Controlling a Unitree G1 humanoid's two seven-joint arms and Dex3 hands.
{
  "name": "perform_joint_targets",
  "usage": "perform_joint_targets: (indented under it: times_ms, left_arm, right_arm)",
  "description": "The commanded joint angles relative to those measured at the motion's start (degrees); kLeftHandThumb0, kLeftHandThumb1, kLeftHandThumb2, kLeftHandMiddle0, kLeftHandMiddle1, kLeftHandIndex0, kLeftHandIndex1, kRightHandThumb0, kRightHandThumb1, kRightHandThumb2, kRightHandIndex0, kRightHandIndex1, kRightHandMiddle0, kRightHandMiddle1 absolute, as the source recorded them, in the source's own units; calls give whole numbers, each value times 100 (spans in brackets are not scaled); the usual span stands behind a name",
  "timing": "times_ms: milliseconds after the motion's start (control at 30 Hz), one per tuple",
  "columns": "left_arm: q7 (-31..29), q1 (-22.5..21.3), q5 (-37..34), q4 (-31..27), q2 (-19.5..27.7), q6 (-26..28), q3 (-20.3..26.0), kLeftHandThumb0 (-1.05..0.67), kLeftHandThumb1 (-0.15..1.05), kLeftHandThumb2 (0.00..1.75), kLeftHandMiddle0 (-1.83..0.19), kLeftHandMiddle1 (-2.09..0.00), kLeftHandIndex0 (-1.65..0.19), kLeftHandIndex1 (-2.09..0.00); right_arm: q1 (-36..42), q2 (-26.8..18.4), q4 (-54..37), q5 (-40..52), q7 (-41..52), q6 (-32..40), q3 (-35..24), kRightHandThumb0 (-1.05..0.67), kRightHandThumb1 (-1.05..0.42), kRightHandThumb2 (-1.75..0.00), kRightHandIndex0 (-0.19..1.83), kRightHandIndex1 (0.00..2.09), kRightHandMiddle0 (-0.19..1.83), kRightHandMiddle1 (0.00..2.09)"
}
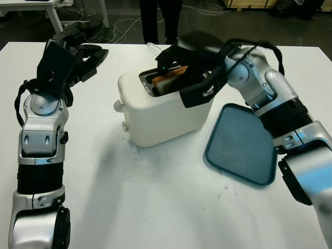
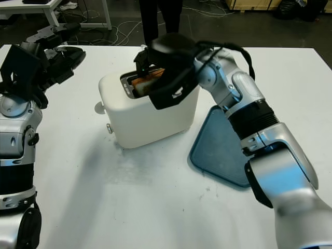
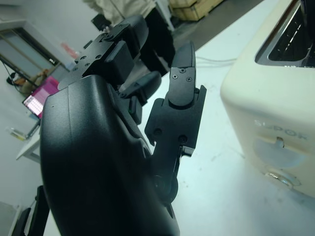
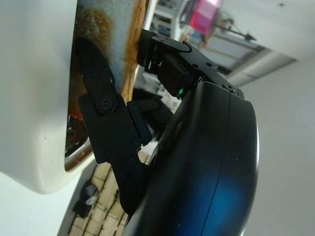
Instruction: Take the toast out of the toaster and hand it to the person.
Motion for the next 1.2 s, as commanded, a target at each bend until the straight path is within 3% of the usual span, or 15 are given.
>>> perform_joint_targets:
  times_ms: [0, 300, 733, 967, 1033, 1100, 1133, 1167]
  left_arm:
    - [28, 50, 10, -47, -35, -40, -9, -24, 92, 21, -28, -95, -55, -19]
    - [24, 43, 1, -61, -51, 34, 12, -25, 92, 21, -26, -96, -54, -20]
    - [1, 36, -14, -59, -43, 57, 21, -25, 92, 21, -26, -95, -52, -22]
    - [15, 26, -14, -83, -49, 116, 23, -24, 92, 21, -25, -95, -52, -22]
    - [8, 27, -1, -67, -35, 91, 19, -23, 92, 22, -25, -94, -52, -22]
    - [-11, 27, -27, -56, -33, 91, 34, -23, 92, 22, -25, -94, -51, -22]
    - [-6, 24, -28, -62, -38, 108, 35, -23, 92, 22, -25, -94, -51, -22]
    - [-1, 23, -19, -64, -38, 107, 30, -23, 92, 22, -25, -94, -51, -22]
  right_arm:
    - [-27, -34, 81, -89, -310, -192, -93, -47, -92, -33, 111, 174, 80, 171]
    - [-528, 31, 593, 33, -1225, -455, -534, -48, -92, -36, 115, 175, 85, 175]
    - [-1478, -90, 1238, 529, -1279, -24, -1367, -48, -92, -40, 114, 175, 84, 175]
    - [-2035, -431, 2705, 516, -2222, 127, -1564, -44, -92, -45, 112, 175, 84, 174]
    - [-2149, -513, 3140, 407, -2626, 407, -1506, -47, -92, -43, 109, 175, 87, 167]
    - [-2191, -532, 3452, 453, -2892, 670, -1530, -46, -92, -42, 96, 166, 80, 137]
    - [-2183, -551, 3585, 483, -2988, 778, -1539, -45, -92, -42, 92, 170, 79, 133]
    - [-2177, -563, 3687, 503, -3057, 897, -1540, -45, -92, -43, 92, 172, 71, 152]
